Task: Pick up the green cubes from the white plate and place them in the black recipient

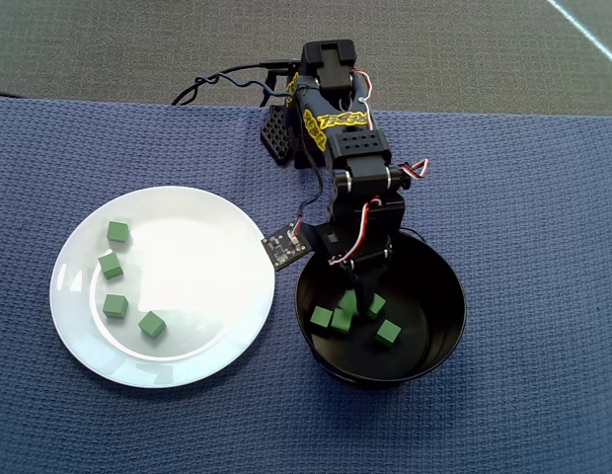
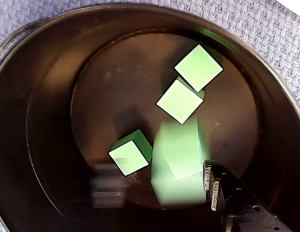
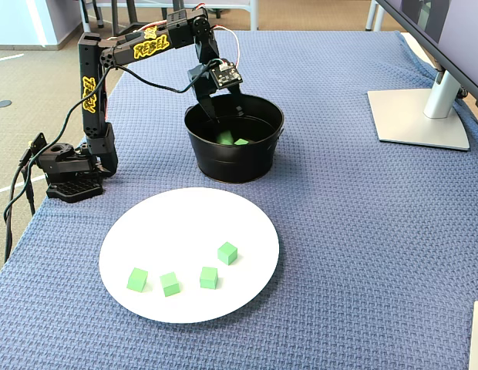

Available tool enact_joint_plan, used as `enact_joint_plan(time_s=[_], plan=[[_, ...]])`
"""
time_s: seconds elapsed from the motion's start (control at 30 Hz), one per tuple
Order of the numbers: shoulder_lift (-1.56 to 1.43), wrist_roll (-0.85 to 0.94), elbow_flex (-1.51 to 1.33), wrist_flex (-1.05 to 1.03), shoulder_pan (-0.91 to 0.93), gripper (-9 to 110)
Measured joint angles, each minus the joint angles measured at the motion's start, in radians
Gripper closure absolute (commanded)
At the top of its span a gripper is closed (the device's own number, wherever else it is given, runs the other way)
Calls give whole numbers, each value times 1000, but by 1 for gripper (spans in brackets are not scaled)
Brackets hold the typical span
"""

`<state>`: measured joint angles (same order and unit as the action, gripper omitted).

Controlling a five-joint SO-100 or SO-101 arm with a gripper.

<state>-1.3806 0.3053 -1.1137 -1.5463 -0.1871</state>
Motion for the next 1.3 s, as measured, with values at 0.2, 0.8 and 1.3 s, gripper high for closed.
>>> enact_joint_plan(time_s=[0.2, 0.8, 1.3], plan=[[-41, 46, 83, -80, 25, 68], [-686, 893, -549, 221, 670, 82], [-522, 773, -867, 523, 896, 81]])
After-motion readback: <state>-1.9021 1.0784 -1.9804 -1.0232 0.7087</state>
